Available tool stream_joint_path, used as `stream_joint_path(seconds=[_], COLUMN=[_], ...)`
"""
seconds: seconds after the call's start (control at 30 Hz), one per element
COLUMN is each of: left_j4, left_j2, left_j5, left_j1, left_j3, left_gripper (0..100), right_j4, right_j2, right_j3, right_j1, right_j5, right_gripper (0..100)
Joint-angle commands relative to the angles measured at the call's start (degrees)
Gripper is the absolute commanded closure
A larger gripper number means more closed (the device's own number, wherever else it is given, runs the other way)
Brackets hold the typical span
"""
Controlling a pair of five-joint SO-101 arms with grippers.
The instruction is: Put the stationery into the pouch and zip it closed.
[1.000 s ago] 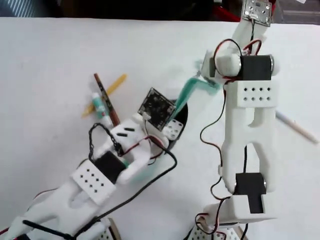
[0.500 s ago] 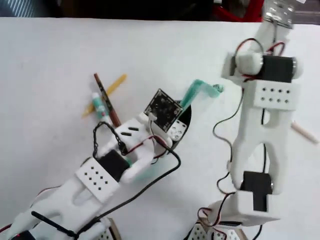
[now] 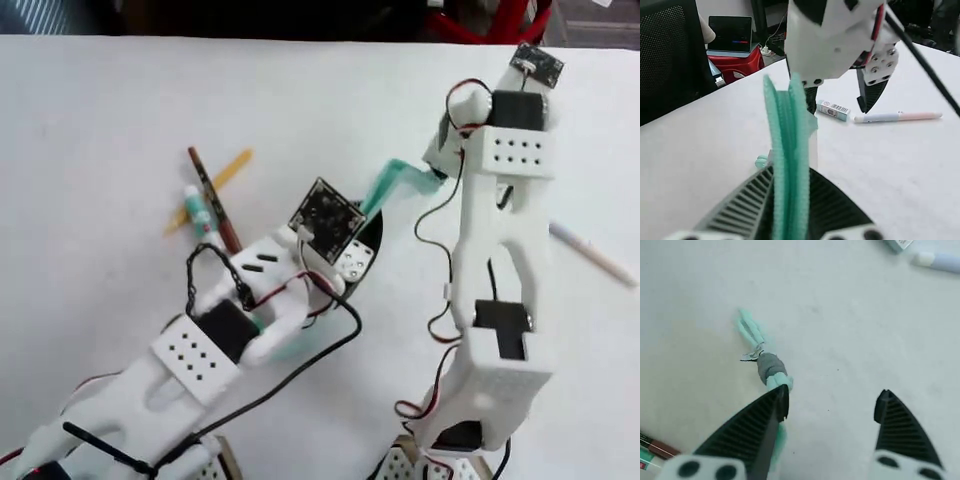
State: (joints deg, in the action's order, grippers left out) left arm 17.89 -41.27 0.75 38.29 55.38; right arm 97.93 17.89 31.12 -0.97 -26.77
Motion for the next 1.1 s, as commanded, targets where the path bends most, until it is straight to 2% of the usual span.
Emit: stream_joint_path(seconds=[0.0, 0.23, 0.4, 0.8, 1.07], left_j4=[1.0, 0.7, 0.7, 0.6, 0.6], left_j2=[0.7, 0.8, 0.8, 0.8, 0.8], left_j5=[-0.5, -0.5, -0.5, -0.5, -0.5], left_j1=[0.3, -1.6, -2.2, -2.0, -2.1], left_j3=[0.0, 0.0, -0.1, 0.0, 0.0], left_gripper=[98, 98, 98, 98, 98], right_j4=[0.4, 0.2, -1.2, -5.7, -5.8], right_j2=[1.7, -3.0, -0.9, 8.7, 11.1], right_j3=[4.1, 10.5, 11.4, 12.0, 12.0], right_j1=[2.2, 4.0, 6.8, 6.9, 10.9], right_j5=[-1.9, -8.4, -8.6, -8.3, -8.2], right_gripper=[72.5, 72.4, 72.5, 72.8, 81.0])
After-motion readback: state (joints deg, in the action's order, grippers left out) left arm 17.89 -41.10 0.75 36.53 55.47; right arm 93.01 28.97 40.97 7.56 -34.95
